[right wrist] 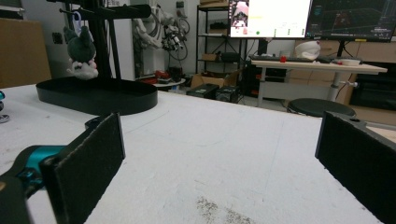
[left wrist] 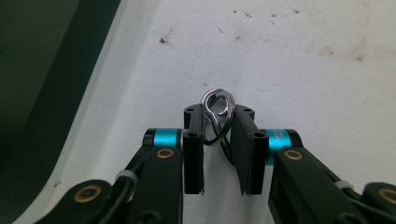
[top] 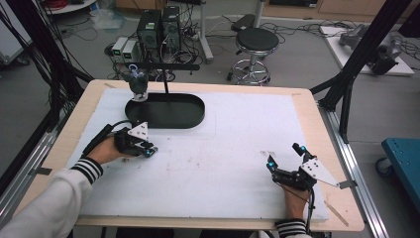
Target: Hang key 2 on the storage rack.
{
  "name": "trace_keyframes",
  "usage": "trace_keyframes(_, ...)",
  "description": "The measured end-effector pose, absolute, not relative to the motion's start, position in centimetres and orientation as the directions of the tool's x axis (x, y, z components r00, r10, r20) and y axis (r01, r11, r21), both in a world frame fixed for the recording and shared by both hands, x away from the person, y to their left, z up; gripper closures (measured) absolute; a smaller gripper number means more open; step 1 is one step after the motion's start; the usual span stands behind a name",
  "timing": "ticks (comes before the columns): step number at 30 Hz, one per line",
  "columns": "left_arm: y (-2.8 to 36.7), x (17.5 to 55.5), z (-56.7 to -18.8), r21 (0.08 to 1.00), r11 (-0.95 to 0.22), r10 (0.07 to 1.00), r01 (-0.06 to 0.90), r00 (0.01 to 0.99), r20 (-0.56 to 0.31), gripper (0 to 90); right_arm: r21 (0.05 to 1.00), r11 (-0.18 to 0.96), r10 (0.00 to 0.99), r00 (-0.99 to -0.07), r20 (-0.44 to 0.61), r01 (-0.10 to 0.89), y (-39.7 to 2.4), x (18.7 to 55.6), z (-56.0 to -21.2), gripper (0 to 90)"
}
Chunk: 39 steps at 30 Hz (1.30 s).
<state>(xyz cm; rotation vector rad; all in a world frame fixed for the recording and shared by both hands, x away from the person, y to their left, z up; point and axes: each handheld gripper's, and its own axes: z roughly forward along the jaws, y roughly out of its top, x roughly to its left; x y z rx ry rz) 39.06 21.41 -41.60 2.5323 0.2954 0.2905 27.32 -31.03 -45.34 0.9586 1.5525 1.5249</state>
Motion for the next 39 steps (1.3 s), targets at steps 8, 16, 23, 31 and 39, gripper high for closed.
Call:
trace_keyframes(8, 21.53, 39.30, -41.41, 0.570, -0.806, 0.289, 0.157, 0.946, 0.148, 81.2, 1.000, 0.012, 0.897, -0.442, -0.006, 0.010, -31.03, 27.32, -45.34, 0.7)
trace_keyframes(16, 21.78, 39.48, -41.34, 0.591, -0.787, 0.316, 0.177, 0.938, 0.141, 82.3, 1.000, 0.011, 0.897, -0.442, -0.005, 0.010, -31.03, 27.32, -45.34, 0.7)
trace_keyframes(23, 21.76, 39.55, -41.35, 0.603, -0.777, 0.322, 0.183, 0.938, 0.131, 86.1, 1.000, 0.011, 0.897, -0.442, -0.005, 0.010, -31.02, 27.32, -45.35, 0.6)
trace_keyframes(31, 21.75, 39.77, -41.39, 0.615, -0.765, 0.326, 0.189, 0.938, 0.116, 87.0, 1.000, 0.011, 0.897, -0.442, -0.005, 0.011, -31.02, 27.32, -45.34, 0.7)
trace_keyframes(39, 21.78, 39.95, -41.33, 0.608, -0.772, 0.313, 0.185, 0.943, 0.111, 87.4, 1.000, 0.011, 0.897, -0.442, -0.005, 0.010, -31.03, 27.32, -45.35, 0.6)
